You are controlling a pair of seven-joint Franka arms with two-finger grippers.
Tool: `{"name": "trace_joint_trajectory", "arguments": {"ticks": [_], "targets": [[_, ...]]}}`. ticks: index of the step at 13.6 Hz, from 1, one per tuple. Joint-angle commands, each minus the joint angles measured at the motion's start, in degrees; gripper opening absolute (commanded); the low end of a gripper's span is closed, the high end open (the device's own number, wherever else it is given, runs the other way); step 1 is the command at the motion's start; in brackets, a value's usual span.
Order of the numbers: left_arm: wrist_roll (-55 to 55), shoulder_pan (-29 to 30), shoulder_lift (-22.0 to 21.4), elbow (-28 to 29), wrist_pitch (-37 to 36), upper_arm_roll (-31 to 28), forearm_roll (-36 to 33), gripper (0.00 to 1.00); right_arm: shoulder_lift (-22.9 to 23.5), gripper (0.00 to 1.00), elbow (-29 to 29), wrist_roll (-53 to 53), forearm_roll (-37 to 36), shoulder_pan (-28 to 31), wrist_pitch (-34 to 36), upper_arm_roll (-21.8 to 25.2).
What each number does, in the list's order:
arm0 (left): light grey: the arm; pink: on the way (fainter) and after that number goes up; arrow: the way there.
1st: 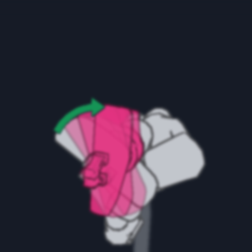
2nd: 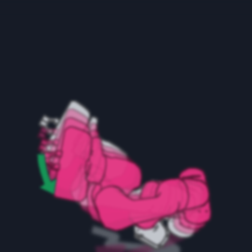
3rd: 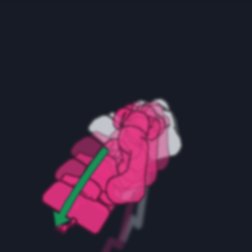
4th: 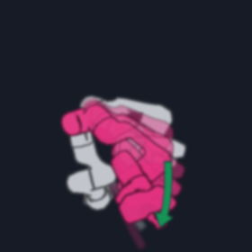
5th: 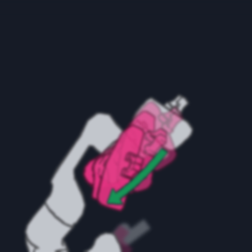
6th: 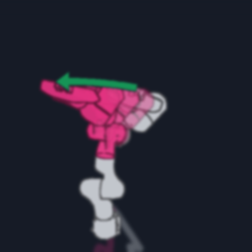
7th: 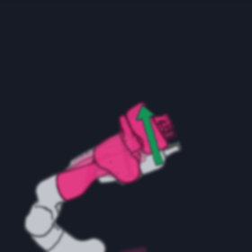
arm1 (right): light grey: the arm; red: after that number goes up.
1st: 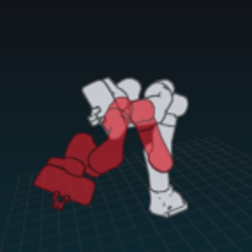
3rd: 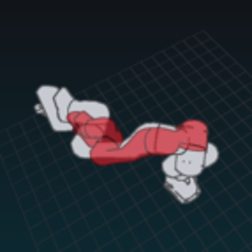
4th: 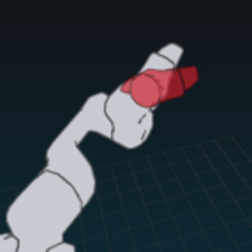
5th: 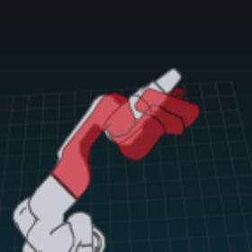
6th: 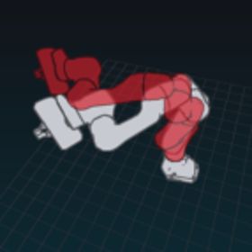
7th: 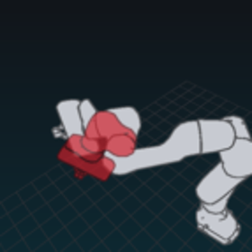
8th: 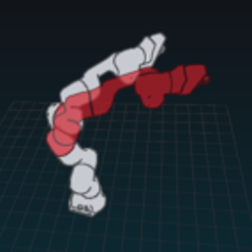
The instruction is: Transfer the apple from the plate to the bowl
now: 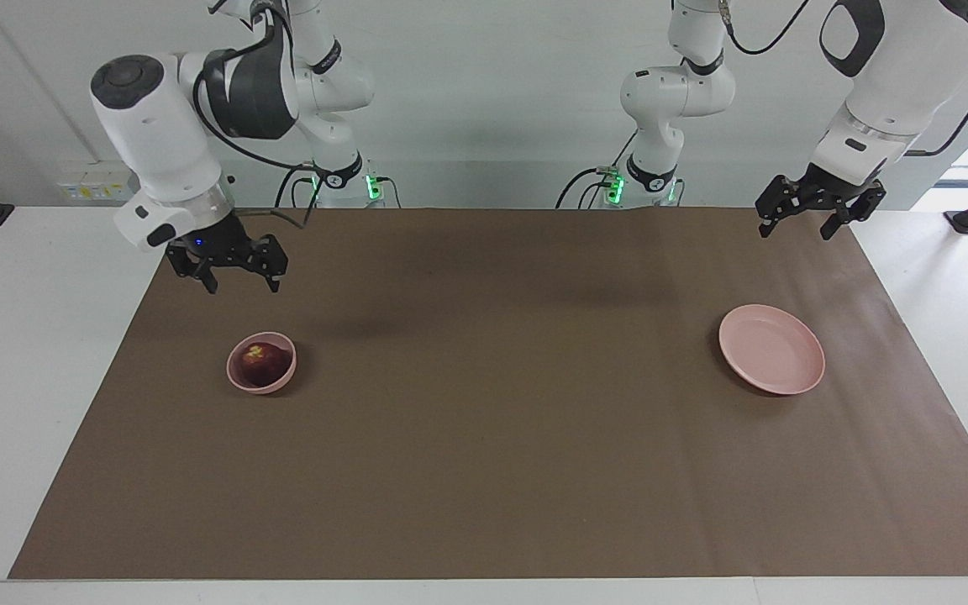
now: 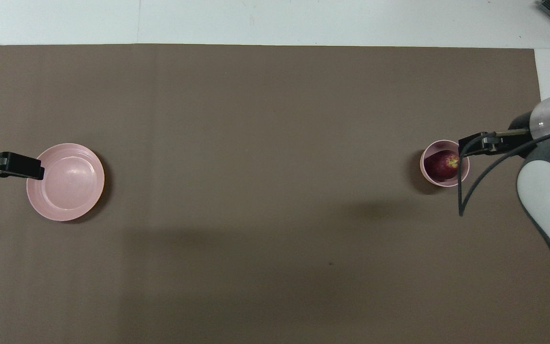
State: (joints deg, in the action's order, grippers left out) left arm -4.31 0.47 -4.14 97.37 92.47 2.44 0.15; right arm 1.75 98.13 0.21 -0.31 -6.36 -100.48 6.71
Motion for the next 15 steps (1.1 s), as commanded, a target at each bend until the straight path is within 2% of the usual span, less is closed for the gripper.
{"name": "trace_joint_trajectory", "arguments": {"ticks": [1, 7, 8, 15], "targets": [[0.1, 0.2, -1.6, 1.8, 0.6, -0.1, 0.6, 1.0, -2.7, 1.0, -2.8, 1.2, 1.7, 0.7, 6.9, 0.3], [0.1, 0.1, -1.6, 1.8, 0.6, -0.1, 0.6, 1.0, -6.1, 1.0, -11.6, 1.2, 1.4, 1.5, 20.3, 0.4], [0.1, 0.1, -1.6, 1.8, 0.6, -0.1, 0.6, 1.0, -7.4, 1.0, -11.0, 1.2, 1.2, 1.5, 20.1, 0.1], [0.1, 0.1, -1.6, 1.8, 0.6, -0.1, 0.6, 1.0, -8.3, 1.0, -10.2, 0.7, 1.3, 1.5, 20.2, 0.1]]}}
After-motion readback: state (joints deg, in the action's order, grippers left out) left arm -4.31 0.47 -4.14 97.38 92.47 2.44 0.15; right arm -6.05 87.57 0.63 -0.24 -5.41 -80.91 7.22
